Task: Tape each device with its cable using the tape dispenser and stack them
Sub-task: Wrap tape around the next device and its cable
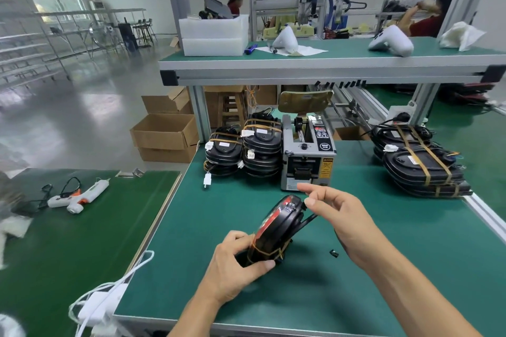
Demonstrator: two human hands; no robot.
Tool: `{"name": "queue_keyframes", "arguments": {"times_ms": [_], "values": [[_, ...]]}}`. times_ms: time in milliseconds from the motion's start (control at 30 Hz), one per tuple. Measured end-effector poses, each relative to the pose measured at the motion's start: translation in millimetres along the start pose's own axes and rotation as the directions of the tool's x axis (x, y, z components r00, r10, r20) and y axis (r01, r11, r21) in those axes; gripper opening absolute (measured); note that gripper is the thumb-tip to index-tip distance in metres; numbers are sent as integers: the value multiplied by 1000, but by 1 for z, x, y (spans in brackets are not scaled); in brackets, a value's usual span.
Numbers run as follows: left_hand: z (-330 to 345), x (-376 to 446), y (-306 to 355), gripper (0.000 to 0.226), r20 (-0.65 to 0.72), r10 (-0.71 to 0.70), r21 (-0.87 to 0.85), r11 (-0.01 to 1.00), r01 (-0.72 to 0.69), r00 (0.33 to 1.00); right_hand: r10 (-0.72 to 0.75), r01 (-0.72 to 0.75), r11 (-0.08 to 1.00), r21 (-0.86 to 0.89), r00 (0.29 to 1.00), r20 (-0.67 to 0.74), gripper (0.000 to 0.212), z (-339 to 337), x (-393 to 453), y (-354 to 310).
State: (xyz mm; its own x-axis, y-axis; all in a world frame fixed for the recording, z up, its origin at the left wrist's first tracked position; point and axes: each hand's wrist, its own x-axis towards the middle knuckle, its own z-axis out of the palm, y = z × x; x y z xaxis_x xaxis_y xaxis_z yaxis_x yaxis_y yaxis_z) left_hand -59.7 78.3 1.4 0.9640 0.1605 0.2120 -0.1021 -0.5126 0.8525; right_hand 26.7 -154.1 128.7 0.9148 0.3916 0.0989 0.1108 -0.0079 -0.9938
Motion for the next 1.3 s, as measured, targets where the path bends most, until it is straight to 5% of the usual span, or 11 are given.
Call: {"name": "queue_keyframes", "arguments": {"times_ms": [367, 500, 633, 700, 900, 1300], "values": [[0, 0, 0, 33, 13, -27, -10, 1000, 27, 1000, 35, -38, 993, -108, 999, -30, 20, 7, -10, -8], [0, 0, 0, 33, 19, -32, -19, 999, 33, 999, -156, 77, 920, -384, 971, -179, 18, 4, -13, -21], [0, 1, -1, 34, 26, -29, -6, 1000, 30, 999, -360, 286, 857, -429, 927, -101, 12, 8, -24, -35], [0, 0, -1, 34, 25, -17, -12, 1000, 18, 1000, -320, 282, 891, -356, 946, -50, 10, 13, -27, -34], [1, -1, -1, 34, 27, -22, -23, 999, 23, 999, 32, -35, 996, -79, 999, -41, 24, 18, -14, -16], [2, 1, -3, 34, 14, -10, -10, 1000, 10, 1000, 64, -66, 997, -42, 997, -41, 29, 18, -6, -12]]}}
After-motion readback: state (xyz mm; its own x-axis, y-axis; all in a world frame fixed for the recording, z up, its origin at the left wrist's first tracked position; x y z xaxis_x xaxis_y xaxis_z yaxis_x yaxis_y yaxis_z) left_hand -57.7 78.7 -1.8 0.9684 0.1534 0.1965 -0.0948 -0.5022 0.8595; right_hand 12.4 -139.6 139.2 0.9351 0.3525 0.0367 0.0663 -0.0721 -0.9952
